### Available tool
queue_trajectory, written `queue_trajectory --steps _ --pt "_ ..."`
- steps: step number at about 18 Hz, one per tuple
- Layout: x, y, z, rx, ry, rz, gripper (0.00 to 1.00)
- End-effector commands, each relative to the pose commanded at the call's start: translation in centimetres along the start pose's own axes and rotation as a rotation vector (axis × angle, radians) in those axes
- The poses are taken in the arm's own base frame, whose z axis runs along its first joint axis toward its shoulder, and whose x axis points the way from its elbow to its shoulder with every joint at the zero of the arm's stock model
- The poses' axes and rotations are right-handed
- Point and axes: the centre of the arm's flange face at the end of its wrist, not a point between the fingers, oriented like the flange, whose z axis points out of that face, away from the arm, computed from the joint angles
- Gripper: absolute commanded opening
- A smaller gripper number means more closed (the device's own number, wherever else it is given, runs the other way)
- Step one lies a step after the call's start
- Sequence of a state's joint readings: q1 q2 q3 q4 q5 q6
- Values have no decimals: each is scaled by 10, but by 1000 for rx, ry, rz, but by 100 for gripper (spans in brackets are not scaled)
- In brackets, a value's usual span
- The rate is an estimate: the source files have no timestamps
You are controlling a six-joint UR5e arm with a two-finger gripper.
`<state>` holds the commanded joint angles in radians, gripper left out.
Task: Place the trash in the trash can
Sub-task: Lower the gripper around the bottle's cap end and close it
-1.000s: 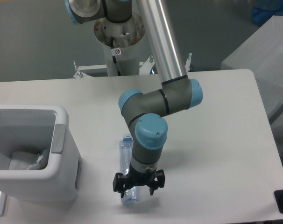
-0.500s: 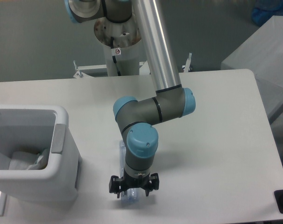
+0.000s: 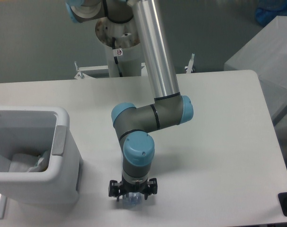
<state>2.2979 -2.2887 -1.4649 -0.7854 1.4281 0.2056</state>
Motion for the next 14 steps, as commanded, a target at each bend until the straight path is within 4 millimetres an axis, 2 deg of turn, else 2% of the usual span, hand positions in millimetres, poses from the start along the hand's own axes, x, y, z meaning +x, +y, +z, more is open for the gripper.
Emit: queue_trajectory --steps 3,11,14 --pt "0 -1 -3 3 -1 0 62" --pt "1 1 -6 4 -1 1 61" --pt "0 -3 -13 18 -4 3 61"
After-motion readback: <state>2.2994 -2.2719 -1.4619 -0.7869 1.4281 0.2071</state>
